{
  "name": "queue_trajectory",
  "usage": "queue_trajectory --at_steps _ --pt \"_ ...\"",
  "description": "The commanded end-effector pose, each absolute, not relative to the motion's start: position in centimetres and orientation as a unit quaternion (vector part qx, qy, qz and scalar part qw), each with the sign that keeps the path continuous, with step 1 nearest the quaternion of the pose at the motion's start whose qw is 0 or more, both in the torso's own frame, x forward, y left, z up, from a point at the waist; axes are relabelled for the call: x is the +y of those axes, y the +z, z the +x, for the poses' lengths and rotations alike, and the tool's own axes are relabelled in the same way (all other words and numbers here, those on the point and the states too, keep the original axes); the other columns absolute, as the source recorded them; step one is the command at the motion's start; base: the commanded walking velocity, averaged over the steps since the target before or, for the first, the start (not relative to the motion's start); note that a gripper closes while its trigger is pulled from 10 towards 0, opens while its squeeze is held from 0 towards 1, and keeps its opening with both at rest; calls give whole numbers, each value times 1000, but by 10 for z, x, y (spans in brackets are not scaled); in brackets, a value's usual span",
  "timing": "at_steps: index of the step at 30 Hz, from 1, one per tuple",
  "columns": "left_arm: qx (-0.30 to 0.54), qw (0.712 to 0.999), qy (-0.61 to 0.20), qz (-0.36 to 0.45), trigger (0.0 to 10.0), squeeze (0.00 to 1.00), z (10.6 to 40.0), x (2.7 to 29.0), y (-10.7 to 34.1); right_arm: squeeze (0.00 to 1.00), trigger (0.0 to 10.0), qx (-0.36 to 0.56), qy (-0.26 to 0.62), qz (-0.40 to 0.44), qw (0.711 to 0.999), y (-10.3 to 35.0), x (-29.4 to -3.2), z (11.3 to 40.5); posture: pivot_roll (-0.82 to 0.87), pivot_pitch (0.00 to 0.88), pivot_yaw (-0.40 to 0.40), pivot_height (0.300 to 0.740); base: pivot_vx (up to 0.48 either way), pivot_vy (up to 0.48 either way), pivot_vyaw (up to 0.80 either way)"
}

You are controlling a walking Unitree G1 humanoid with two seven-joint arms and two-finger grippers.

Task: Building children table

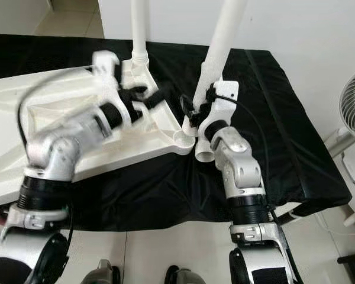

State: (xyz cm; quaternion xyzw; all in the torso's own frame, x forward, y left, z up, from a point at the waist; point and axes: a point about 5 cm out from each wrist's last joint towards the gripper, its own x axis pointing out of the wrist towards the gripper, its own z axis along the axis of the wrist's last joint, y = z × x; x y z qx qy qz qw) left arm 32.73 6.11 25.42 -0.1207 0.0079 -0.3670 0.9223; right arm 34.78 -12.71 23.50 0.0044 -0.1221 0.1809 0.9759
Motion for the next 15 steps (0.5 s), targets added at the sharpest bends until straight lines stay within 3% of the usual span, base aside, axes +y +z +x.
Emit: queue_trajectory --at_steps 1,5,10,15 --pt "-7 917 -387 -96 10000 0 319 56 253 0 10000 -142 183 -4 973 235 -125 343 60 164 -47 740 0 0 0" --pt "9 915 -400 -49 10000 0 306 54 229 0 10000 -157 189 10 969 224 -119 335 68 161 -52 740 0 0 0" --pt "20 909 -413 -48 10000 0 297 54 220 0 10000 -165 190 29 967 219 -117 333 73 162 -56 740 0 0 0" --pt "16 928 -371 8 10000 0 299 62 209 0 10000 -178 181 46 966 219 -118 333 78 160 -58 740 0 0 0"
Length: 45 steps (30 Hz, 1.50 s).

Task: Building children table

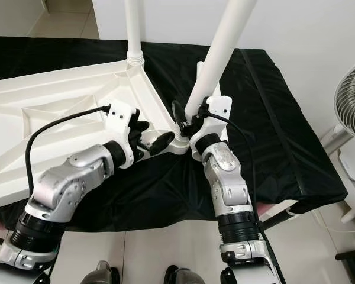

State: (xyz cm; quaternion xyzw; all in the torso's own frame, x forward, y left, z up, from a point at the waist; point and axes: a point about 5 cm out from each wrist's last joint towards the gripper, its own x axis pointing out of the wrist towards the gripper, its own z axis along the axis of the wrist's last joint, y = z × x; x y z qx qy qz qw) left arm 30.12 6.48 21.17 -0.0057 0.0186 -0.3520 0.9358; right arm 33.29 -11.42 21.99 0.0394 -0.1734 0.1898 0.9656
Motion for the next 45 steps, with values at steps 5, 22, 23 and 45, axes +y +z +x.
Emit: queue_trajectory --at_steps 5,22,23,45 --pt "10 937 -350 7 10000 0 301 65 208 0 10000 -186 174 56 965 221 -120 333 86 165 -65 740 0 0 0" --pt "-20 929 -357 96 10000 0 286 72 196 0 10000 -193 158 37 968 209 -123 341 95 182 -70 740 0 0 0" --pt "-20 929 -357 96 10000 0 286 72 196 0 10000 -193 158 37 968 209 -123 341 95 182 -70 740 0 0 0" --pt "-107 977 -181 -34 10000 0 299 113 210 0 10000 -256 63 37 964 227 -145 303 73 156 -81 740 0 0 0"
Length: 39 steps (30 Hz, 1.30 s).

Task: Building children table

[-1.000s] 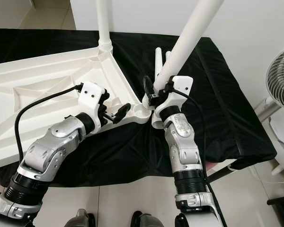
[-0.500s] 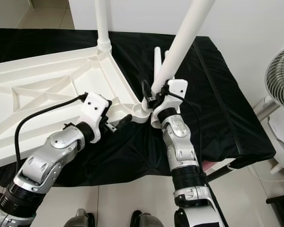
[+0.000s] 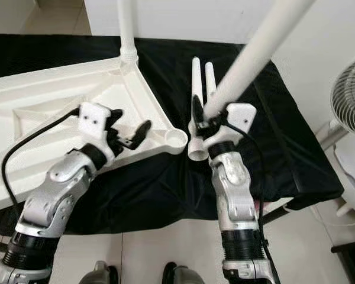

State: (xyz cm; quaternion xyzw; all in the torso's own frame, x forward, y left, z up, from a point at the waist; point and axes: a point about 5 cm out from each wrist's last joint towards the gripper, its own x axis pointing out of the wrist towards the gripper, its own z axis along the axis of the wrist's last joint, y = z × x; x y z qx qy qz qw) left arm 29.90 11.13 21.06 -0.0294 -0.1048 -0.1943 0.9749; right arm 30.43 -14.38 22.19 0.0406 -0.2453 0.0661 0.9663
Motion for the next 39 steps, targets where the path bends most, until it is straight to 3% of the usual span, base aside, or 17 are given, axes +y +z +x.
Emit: queue_trajectory --at_steps 1,7,18,26,39 --pt "-107 979 -166 -45 10000 0 298 118 208 0 10000 -255 53 35 965 226 -147 299 72 147 -79 740 0 0 0" --pt "-120 987 -94 -40 10000 0 301 141 202 0 10000 -250 28 10 968 223 -153 288 73 117 -74 740 0 0 0" --pt "-138 988 -68 -34 10000 0 299 152 205 0 10000 -253 35 10 967 226 -148 289 99 87 -81 740 0 0 0" --pt "-141 987 -62 -35 10000 0 298 155 205 0 10000 -251 38 6 967 226 -148 291 109 93 -89 740 0 0 0" --pt "-144 987 -60 -41 10000 0 298 153 205 0 10000 -246 39 -4 968 225 -149 290 106 104 -94 740 256 0 0"
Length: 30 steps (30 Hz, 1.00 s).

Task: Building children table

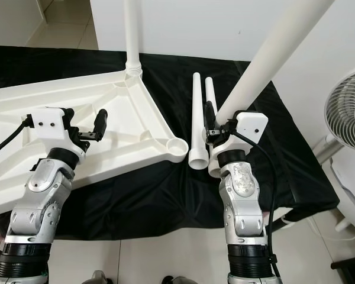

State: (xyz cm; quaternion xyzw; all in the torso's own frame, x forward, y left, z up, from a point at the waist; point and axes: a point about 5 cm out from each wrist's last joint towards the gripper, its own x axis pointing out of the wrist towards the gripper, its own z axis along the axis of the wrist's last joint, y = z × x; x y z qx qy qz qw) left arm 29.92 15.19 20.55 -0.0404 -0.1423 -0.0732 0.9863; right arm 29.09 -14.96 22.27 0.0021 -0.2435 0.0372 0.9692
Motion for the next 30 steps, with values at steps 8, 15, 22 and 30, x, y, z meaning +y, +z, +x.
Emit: queue_trajectory --at_steps 8,15,22,30 --pt "-142 987 -61 -42 10000 0 297 153 205 0 10000 -244 40 -10 969 224 -149 290 106 104 -94 740 279 0 0" --pt "-142 987 -59 -46 10000 0 296 152 204 0 10000 -242 44 -14 969 223 -148 289 108 113 -95 740 221 0 0" --pt "-139 987 -63 -52 10000 0 294 150 202 0 10000 -241 48 -19 969 223 -147 289 107 114 -98 740 0 0 0" --pt "-116 985 -121 -38 10000 0 293 140 200 0 10000 -236 57 -19 970 224 -145 290 105 121 -102 740 0 0 0"
